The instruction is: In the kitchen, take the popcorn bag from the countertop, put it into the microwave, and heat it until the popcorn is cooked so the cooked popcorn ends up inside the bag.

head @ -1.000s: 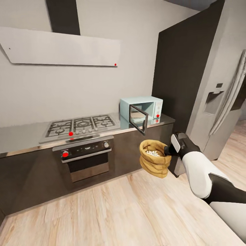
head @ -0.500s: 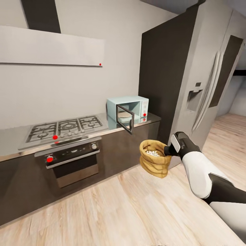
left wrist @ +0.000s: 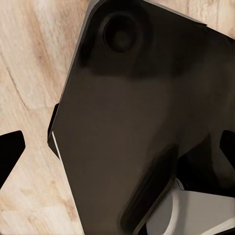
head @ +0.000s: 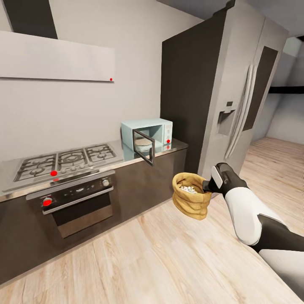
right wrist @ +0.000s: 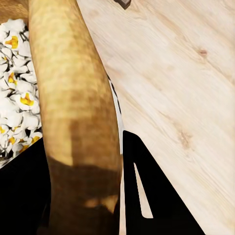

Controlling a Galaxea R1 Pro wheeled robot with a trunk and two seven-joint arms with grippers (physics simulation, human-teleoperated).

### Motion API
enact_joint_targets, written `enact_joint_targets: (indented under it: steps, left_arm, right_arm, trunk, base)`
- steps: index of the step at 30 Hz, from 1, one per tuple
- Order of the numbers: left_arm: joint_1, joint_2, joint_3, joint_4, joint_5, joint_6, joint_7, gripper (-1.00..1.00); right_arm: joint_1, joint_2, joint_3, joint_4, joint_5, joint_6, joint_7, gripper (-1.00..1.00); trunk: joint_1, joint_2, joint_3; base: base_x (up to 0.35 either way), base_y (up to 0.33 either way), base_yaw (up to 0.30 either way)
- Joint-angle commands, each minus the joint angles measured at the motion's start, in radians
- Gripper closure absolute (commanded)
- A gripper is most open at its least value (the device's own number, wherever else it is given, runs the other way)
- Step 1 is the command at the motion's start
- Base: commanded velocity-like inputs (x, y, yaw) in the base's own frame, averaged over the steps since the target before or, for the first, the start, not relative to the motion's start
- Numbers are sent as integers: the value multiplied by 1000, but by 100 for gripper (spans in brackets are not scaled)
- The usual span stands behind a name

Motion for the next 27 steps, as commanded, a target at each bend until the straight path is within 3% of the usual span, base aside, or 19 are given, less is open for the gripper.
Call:
enact_joint_targets:
  steps: [1,11,27]
  left_arm:
    - [0,0,1,-1,4,-2,1,-100]
    - [0,-2,1,-1,4,-2,1,-100]
    - [0,2,1,-1,4,-2,1,-100]
  right_arm:
    - [-1,1,-8,-1,10,3,4,100]
    - [-1,-1,-8,-1,10,6,4,100]
    - [-1,-1,-8,-2,13,5,2,100]
  trunk:
    - [0,-1,-1]
    - [0,-1,-1]
    - [0,-1,-1]
  base:
    - [0,0,-4]
    - [19,-9,0]
    - [180,-126,0]
